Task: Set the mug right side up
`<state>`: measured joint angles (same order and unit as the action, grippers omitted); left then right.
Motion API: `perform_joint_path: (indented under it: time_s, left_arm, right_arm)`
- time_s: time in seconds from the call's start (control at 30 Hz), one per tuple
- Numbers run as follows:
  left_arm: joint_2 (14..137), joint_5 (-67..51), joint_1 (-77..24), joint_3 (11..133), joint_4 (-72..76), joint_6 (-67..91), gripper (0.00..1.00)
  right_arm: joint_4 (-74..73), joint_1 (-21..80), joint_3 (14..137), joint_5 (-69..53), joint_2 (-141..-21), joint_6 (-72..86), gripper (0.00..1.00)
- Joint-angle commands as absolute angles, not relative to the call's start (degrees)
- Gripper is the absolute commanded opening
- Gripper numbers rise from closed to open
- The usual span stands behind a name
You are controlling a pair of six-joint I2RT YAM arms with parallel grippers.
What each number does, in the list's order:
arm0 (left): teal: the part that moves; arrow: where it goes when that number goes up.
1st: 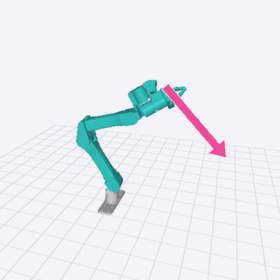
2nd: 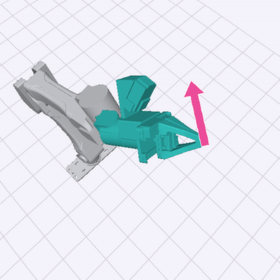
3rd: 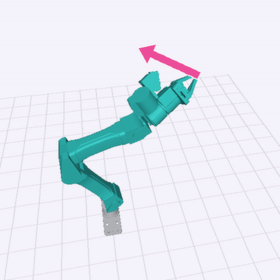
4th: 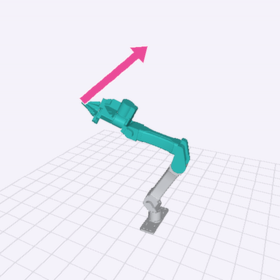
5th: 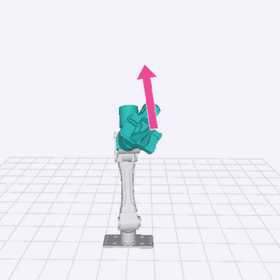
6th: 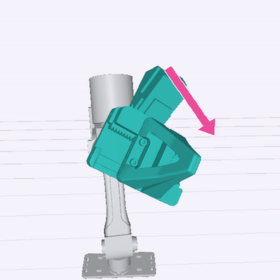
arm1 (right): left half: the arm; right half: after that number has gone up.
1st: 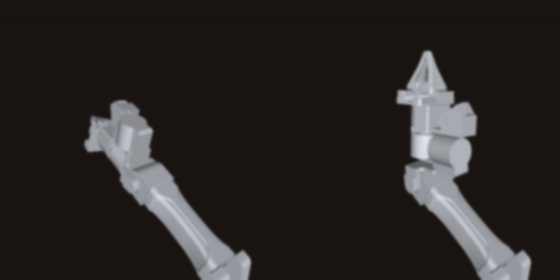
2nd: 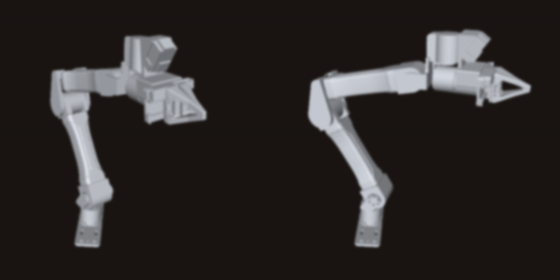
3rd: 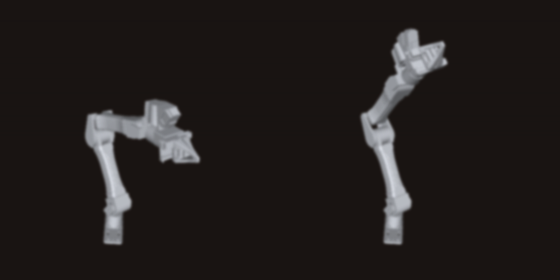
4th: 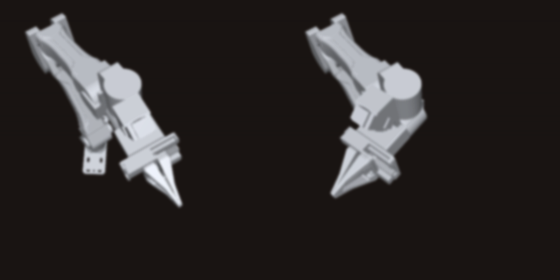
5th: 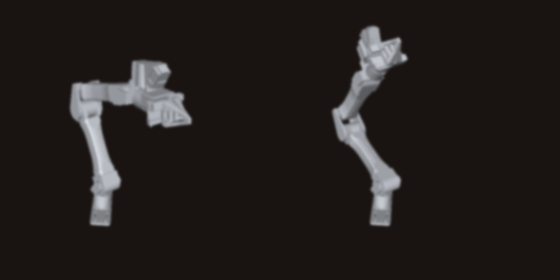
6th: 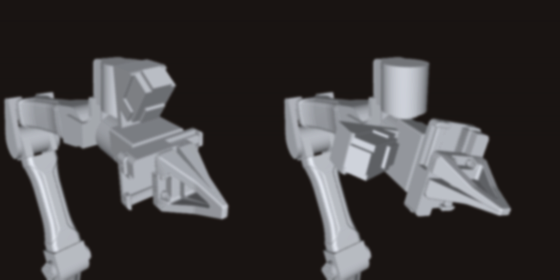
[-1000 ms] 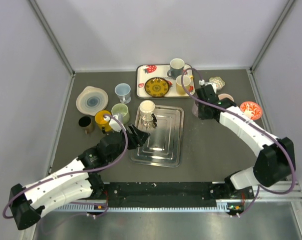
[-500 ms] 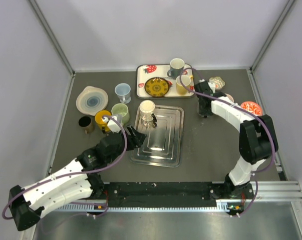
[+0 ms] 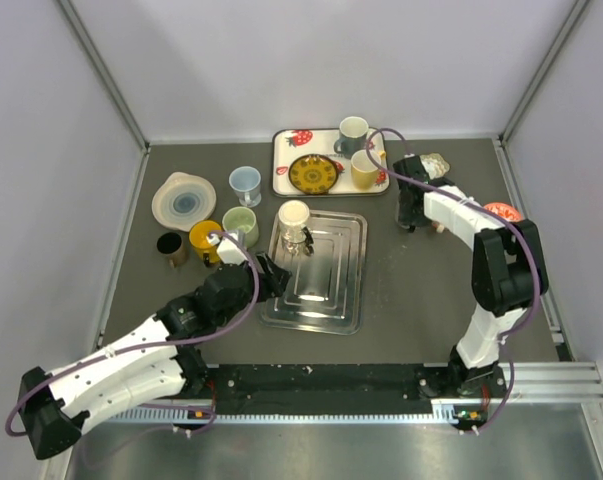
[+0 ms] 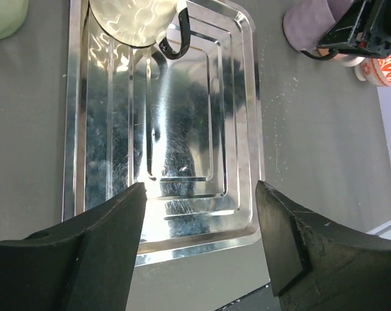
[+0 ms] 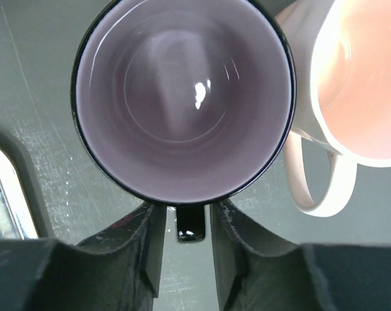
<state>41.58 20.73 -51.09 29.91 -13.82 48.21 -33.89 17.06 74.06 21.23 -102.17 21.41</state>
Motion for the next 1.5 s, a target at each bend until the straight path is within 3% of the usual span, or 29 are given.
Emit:
perform_joint_path:
  time_s: [0.0, 0.1, 0.17, 0.23, 0.37, 0.53, 0.73, 0.9, 1.1, 1.47]
  left_arm:
    - [42.71, 22.76, -50.98, 32.34, -14.23, 46.23, 0.74]
    - [44.55, 25.39, -50.98, 33.92, -15.82, 45.27, 0.77]
    - [46.13, 27.93, -50.98, 35.15, -17.3, 44.74, 0.8]
    - [49.38, 29.35, -50.98, 37.7, -18.54, 44.74, 0.86]
    - [57.02, 30.5, -50.98, 42.71, -19.86, 47.27, 0.89]
    - [70.99, 33.39, -50.98, 50.7, -20.9, 58.49, 0.77]
    - [89.01, 41.21, -50.89, 66.86, -35.13, 71.08, 0.76]
    - [99.9, 40.52, -48.78, 76.89, -39.72, 74.18, 0.72]
    - [106.16, 36.48, -44.48, 81.3, -40.43, 74.1, 0.59]
    - [109.16, 32.87, -41.49, 84.9, -37.97, 69.43, 0.54]
  right_arm:
    - [-31.64, 16.96, 76.64, 19.78, -100.2, 23.11, 0.37]
    - [-31.64, 17.75, 76.03, 19.51, -95.9, 23.9, 0.52]
    - [-31.81, 18.19, 75.76, 18.55, -92.83, 24.17, 0.67]
    - [-32.86, 18.98, 75.15, 18.11, -90.36, 25.22, 0.7]
    - [-32.96, 22.49, 71.55, 18.98, -82.11, 26.63, 0.72]
    - [-31.82, 29.08, 64.36, 19.34, -71.92, 28.3, 0.72]
    - [-30.76, 30.41, 57.41, 15.31, -64.18, 29.09, 0.71]
    - [-30.67, 30.59, 54.76, 13.01, -59.95, 28.74, 0.71]
    - [-30.67, 30.59, 51.95, 10.55, -55.03, 28.48, 0.7]
    - [-28.83, 30.59, 50.54, 7.74, -53.96, 28.74, 0.71]
